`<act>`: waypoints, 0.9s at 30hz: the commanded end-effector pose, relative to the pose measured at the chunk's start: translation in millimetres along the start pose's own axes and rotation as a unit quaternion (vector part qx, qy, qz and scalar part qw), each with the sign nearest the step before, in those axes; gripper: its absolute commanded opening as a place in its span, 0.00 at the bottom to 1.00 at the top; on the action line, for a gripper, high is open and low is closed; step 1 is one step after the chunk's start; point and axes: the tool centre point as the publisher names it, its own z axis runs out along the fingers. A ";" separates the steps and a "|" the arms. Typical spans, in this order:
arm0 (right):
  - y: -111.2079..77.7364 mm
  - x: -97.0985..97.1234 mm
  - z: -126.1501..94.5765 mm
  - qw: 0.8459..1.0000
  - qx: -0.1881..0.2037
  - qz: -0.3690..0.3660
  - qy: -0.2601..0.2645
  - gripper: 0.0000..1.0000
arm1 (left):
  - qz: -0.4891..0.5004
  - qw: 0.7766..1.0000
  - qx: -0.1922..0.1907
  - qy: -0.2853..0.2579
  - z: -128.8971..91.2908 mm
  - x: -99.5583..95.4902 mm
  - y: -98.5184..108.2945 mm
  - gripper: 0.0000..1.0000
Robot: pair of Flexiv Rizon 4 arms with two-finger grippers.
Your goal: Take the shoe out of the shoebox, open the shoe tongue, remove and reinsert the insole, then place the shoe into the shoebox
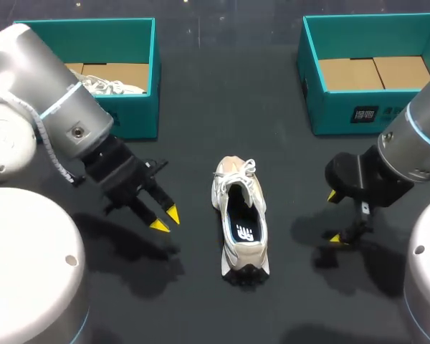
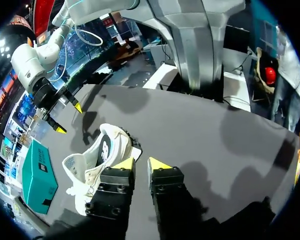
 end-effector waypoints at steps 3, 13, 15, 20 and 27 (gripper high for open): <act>-0.5 1.9 -0.3 1.000 0.000 0.000 -0.001 1.00 | -0.005 0.999 -0.001 0.054 -19.8 -5.5 1.5 0.00; -0.5 1.9 -0.3 1.000 0.000 0.000 -0.001 1.00 | 0.003 0.998 -0.007 0.058 -20.8 -5.0 0.5 0.00; -0.5 1.9 -0.3 1.000 0.000 0.000 -0.001 1.00 | 0.007 0.998 -0.012 0.060 -21.3 -4.7 -0.5 0.00; -28.3 1.0 -17.3 1.000 0.007 0.017 -0.004 1.00 | 0.026 0.996 -0.029 0.074 -20.2 -4.4 -8.0 0.00; -47.5 -0.9 -30.0 1.000 0.009 0.019 0.010 1.00 | 0.065 0.992 -0.034 0.107 -23.1 -11.4 -15.4 0.00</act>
